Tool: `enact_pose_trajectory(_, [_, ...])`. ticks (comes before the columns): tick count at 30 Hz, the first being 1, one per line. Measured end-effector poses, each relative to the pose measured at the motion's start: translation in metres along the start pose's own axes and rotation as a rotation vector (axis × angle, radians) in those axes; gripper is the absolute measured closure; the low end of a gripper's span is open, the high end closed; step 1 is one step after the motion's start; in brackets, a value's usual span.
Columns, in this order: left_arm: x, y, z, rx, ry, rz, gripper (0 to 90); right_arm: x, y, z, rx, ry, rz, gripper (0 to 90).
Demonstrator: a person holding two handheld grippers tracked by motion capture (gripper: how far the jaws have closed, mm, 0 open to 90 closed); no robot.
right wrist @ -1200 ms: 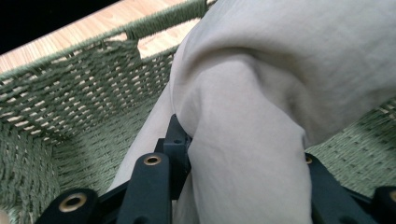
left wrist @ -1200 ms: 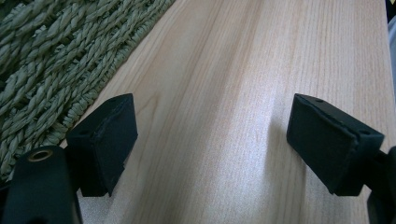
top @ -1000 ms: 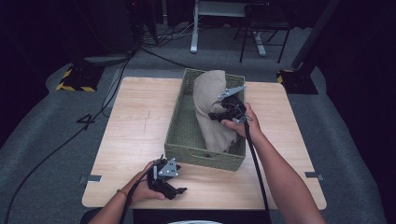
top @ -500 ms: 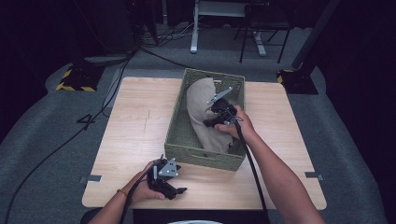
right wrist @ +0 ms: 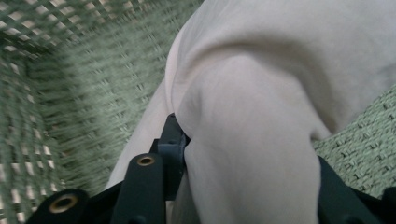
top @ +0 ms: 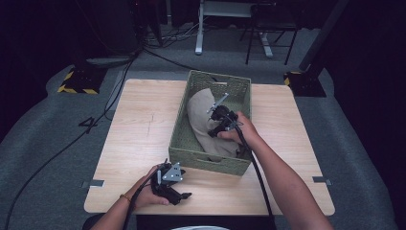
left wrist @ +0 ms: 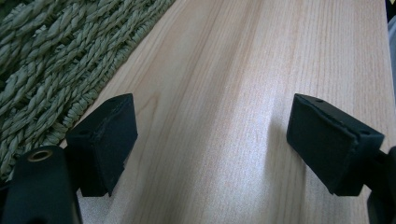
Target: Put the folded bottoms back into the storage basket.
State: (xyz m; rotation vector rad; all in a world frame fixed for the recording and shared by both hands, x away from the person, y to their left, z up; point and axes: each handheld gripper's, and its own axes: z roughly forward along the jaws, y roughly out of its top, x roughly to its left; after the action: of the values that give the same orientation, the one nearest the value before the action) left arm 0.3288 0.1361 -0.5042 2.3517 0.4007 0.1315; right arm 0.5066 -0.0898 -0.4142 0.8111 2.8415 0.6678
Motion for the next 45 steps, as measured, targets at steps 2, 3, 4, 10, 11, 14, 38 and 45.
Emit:
enact_pose_trajectory(2, [0.0,0.0,0.0,0.0,0.0,-0.001,16.9,0.001,0.0,0.001,0.003,-0.006,-0.003,60.5])
enact_pose_trajectory(3, [0.0,0.0,0.0,0.0,0.0,0.0,16.9,0.0,0.0,0.0,0.004,-0.005,-0.005,59.1])
enact_pose_trajectory(4, [0.0,0.0,0.0,0.0,0.0,0.0,16.9,0.0,0.0,0.0,0.004,-0.005,-0.005,59.1])
enact_pose_trajectory(10, [0.0,0.0,0.0,0.001,0.0,-0.001,16.9,0.001,0.0,0.002,0.02,-0.102,-0.003,45.5])
enact_pose_trajectory(11, [0.0,0.0,0.0,0.0,0.0,-0.001,16.9,0.001,0.0,0.001,0.018,-0.102,-0.005,45.5])
enact_pose_trajectory(14, [0.0,0.0,0.0,-0.001,0.0,0.0,16.9,0.0,0.0,-0.001,0.001,-0.105,0.001,43.2])
enact_pose_trajectory(38, [0.0,0.0,0.0,0.001,0.001,-0.001,16.9,-0.001,-0.003,-0.018,-0.066,-0.203,-0.036,23.5])
enact_pose_trajectory(45, [0.0,0.0,0.0,0.001,0.001,-0.001,16.9,-0.001,-0.006,-0.025,-0.087,-0.211,-0.053,23.4])
